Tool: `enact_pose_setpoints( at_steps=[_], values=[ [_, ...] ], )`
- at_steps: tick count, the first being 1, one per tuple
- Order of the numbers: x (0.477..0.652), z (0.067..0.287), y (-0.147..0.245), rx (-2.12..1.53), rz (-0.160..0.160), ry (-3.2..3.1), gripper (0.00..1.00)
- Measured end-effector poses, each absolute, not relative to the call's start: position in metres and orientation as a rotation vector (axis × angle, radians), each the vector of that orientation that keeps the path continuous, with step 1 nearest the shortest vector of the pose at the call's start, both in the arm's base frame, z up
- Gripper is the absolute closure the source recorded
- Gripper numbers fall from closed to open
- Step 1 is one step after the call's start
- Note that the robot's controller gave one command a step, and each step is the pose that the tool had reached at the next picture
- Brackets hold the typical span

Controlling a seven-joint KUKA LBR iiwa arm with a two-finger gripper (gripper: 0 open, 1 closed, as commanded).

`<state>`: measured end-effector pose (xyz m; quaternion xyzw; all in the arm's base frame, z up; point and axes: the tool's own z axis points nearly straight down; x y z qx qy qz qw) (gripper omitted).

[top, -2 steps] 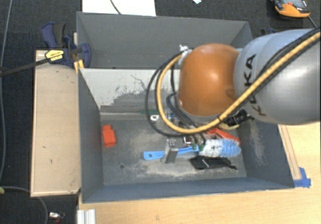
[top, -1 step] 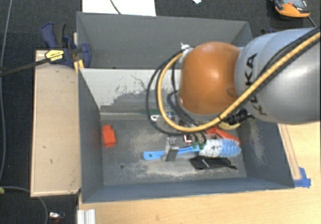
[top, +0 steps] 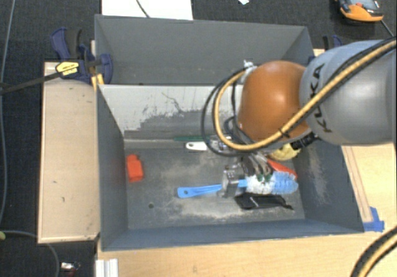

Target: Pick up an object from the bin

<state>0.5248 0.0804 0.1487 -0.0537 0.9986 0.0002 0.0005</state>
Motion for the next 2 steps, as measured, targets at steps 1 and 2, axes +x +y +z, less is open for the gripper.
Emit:
enact_pose_setpoints(
  at_steps=[1,2],
  values=[
    [0.512,0.135,0.049,0.037,0.005,3.138,0.00],
    [0.487,0.107,-0.030,-0.224,0.003,3.130,0.00]
  ],
)
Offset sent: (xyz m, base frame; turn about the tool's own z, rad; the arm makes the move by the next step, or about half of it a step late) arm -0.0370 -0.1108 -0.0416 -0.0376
